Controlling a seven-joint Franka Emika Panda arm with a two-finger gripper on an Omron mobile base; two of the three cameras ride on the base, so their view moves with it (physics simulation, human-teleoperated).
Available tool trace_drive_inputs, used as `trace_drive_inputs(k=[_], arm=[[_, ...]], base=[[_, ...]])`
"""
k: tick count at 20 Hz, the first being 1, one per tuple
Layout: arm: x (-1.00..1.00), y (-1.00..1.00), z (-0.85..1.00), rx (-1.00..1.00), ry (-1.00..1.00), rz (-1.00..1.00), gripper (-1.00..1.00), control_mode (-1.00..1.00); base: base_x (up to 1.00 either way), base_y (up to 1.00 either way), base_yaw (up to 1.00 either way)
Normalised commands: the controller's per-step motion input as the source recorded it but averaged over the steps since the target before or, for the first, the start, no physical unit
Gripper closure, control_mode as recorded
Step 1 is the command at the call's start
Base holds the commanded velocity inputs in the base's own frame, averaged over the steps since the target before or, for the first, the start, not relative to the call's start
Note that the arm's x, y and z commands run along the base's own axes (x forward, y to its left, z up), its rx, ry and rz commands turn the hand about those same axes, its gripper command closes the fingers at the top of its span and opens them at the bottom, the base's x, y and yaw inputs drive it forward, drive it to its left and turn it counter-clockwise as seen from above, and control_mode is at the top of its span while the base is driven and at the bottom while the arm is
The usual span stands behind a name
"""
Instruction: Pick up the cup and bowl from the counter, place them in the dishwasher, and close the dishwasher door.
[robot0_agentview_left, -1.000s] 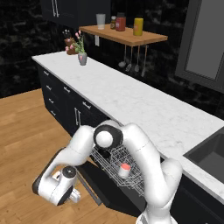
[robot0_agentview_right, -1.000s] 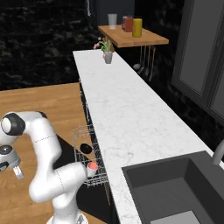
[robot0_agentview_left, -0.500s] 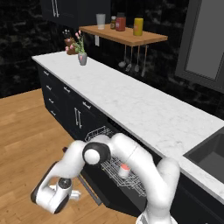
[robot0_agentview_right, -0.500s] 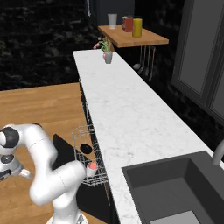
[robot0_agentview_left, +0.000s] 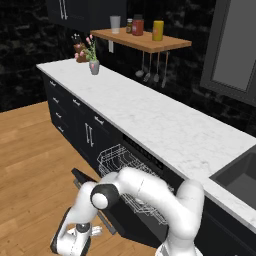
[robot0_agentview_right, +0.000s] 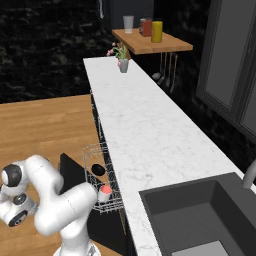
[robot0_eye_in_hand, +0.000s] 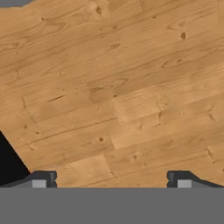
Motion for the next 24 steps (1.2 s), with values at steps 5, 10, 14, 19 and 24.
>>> trace_drive_inputs(k=[5,10,14,19,24], arm=[[0.73,0.51,-0.02,-0.49,-0.07,0.22,-1.0,-1.0],[0.7,0.49,0.0,-0.47,-0.1,0.2,-1.0,-1.0],[0.55,0.31,0.02,-0.53,-0.23,0.16,-1.0,-1.0],[0.54,0.02,0.36,-0.59,-0.34,0.06,-1.0,-1.0],[0.65,0.0,0.48,-0.62,-0.35,0.0,-1.0,-1.0]], base=[[0.0,0.0,0.0],[0.0,0.0,0.0],[0.0,0.0,0.0],[0.0,0.0,0.0],[0.0,0.0,0.0]])
